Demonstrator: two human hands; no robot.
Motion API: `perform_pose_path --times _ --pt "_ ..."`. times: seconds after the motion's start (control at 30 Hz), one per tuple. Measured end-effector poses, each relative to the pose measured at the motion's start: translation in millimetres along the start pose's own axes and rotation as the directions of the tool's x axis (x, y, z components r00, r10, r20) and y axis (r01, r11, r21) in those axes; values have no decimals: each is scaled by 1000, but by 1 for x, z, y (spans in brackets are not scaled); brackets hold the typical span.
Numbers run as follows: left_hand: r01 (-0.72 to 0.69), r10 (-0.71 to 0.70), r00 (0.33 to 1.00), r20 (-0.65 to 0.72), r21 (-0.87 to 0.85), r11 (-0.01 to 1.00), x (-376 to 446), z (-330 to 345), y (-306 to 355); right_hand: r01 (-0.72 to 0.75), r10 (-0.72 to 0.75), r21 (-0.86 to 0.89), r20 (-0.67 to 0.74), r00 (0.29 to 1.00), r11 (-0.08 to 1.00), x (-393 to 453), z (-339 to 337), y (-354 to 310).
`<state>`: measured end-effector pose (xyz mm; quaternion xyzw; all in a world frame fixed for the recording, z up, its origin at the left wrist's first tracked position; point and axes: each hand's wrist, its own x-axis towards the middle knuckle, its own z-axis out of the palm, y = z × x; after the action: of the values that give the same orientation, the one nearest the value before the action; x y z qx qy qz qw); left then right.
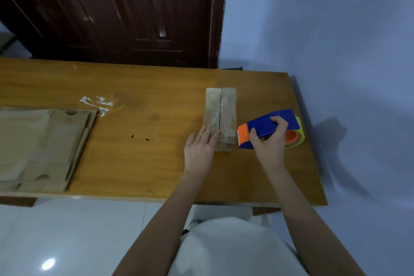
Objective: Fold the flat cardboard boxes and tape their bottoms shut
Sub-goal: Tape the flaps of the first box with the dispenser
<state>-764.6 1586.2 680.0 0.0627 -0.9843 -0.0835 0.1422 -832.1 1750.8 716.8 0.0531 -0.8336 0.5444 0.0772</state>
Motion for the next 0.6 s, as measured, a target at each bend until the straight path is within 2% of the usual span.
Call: perform_pose_path --times 0.3,0.47,0.6 --pt "94 -94 996 -1 66 993 -10 -13 -19 41 -42 20 71 997 999 -8 28 -4" --pt "-101 91 992 85 123 987 1 -4 -1 48 -49 10 42 998 999 -6 31 -4" --pt "-105 96 991 90 101 989 1 8 0 34 -35 25 36 999 999 -7 31 -4"
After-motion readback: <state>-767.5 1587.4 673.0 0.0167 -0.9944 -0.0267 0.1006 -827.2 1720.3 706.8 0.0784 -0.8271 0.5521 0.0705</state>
